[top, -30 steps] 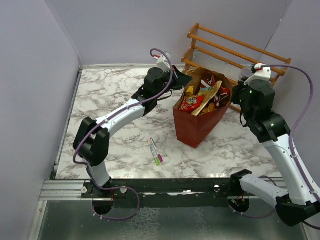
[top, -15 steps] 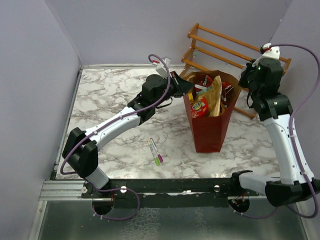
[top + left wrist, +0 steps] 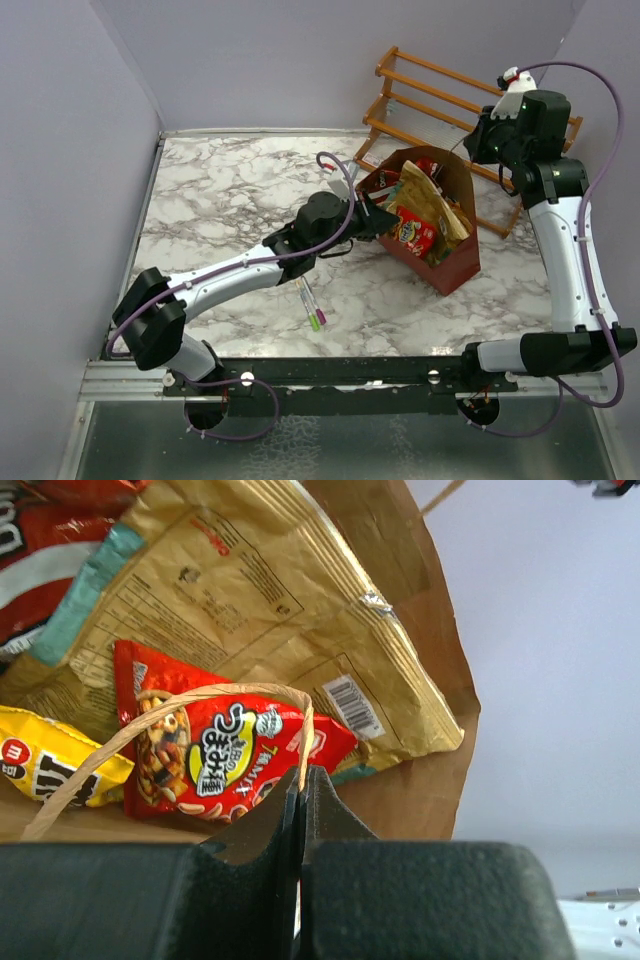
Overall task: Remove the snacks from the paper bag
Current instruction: Adjust the paper bag at the center of the board.
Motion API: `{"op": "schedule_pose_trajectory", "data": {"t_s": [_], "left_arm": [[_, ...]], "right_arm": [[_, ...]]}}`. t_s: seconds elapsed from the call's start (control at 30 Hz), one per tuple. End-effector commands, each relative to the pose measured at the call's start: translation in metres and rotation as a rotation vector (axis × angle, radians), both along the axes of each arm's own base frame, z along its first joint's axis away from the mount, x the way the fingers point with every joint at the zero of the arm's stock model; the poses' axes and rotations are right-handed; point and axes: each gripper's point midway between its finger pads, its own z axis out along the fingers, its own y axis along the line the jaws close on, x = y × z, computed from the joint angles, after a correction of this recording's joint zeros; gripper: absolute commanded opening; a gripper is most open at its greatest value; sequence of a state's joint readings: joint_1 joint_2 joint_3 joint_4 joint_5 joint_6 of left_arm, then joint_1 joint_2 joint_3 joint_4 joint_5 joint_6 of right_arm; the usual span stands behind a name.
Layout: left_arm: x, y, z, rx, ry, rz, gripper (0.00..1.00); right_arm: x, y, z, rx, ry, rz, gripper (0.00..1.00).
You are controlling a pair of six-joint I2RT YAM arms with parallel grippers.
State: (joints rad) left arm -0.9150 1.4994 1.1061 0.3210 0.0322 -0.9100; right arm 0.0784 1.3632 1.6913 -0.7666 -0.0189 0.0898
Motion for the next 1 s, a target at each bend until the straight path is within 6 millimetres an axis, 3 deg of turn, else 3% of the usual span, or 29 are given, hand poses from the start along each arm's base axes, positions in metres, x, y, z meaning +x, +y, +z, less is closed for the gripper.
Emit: {"op": "schedule_pose_trajectory", "data": {"t_s": [0.0,0.07,0.17,0.3,0.43,0.57,0.7,0.83,0.97], "left_arm": [[-0.016,0.017,0.038,-0.098,-0.073,0.024,0.0],[-0.02,0.03,0.021,-0.049,-0.054,0.048,0.0],[-0.025,0.054,0.003,0.009,-0.04,0.097,0.02],[-0.037,0.084,-0.022,0.074,-0.001,0.144,0.08],[-0.052,0.103,-0.039,0.112,0.038,0.139,0.22],[-0.062,0.12,-0.034,0.161,0.026,0.14,0.47],[-0.065,0.139,-0.015,0.221,-0.016,0.167,0.7],[-0.064,0.156,0.006,0.292,-0.059,0.203,0.77],[-0.056,0.17,0.018,0.366,-0.081,0.263,0.77]], "right_arm": [[-0.038,0.077,0.037,0.148,-0.151,0.466,0.01],[-0.063,0.096,0.035,0.214,-0.162,0.584,0.01],[-0.085,0.105,0.023,0.273,-0.15,0.636,0.01],[-0.103,0.111,0.009,0.313,-0.137,0.676,0.01],[-0.11,0.116,0.008,0.346,-0.146,0.711,0.01],[-0.113,0.118,0.006,0.352,-0.141,0.731,0.01],[-0.114,0.121,-0.001,0.372,-0.124,0.742,0.01],[-0.112,0.119,-0.007,0.368,-0.109,0.728,0.01],[-0.11,0.115,-0.004,0.357,-0.124,0.695,0.01]]}}
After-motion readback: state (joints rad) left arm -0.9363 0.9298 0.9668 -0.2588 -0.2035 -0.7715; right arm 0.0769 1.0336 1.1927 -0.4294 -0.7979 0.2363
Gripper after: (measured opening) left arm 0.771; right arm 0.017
